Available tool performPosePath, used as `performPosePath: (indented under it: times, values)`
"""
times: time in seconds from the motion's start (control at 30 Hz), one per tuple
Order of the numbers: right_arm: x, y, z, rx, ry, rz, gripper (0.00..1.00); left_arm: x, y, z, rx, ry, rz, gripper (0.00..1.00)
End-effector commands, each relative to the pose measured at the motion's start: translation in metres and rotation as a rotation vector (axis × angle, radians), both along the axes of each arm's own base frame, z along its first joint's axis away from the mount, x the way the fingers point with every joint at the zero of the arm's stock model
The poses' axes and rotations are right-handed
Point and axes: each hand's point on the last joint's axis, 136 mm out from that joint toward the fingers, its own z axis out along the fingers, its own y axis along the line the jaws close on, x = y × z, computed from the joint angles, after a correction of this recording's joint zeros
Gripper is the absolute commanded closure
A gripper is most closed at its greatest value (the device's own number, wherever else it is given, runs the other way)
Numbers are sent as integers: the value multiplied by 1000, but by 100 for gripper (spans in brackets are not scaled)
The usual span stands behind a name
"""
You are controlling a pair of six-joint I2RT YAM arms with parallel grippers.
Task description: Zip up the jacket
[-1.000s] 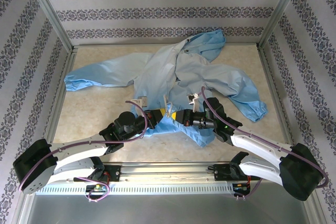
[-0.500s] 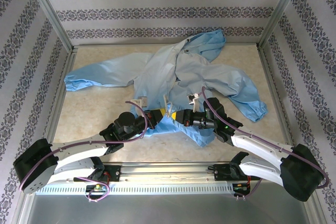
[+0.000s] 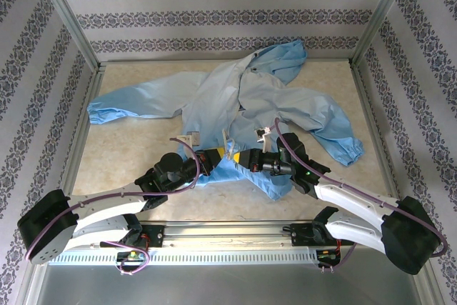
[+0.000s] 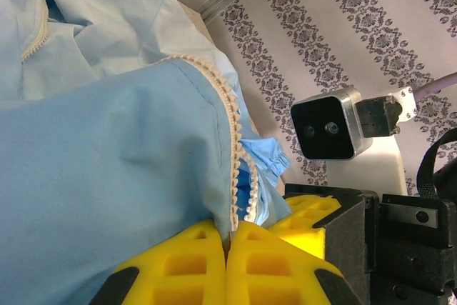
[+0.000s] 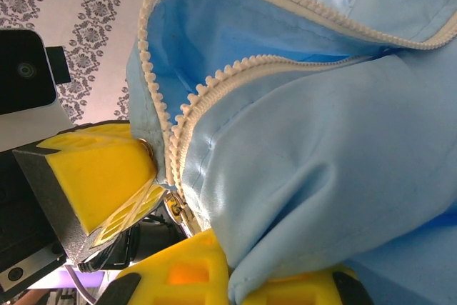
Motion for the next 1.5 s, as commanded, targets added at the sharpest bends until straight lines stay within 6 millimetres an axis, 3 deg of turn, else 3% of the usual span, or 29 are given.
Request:
performPosePath:
  times: [0.0,1.47]
  values:
    - [1,1,13,28,-36,-10,100,0,3,7,-33,-26,0,100]
    - [12,-2,13,38,-29,-76,100,-15,-4,-4,-61,-8,-18,100]
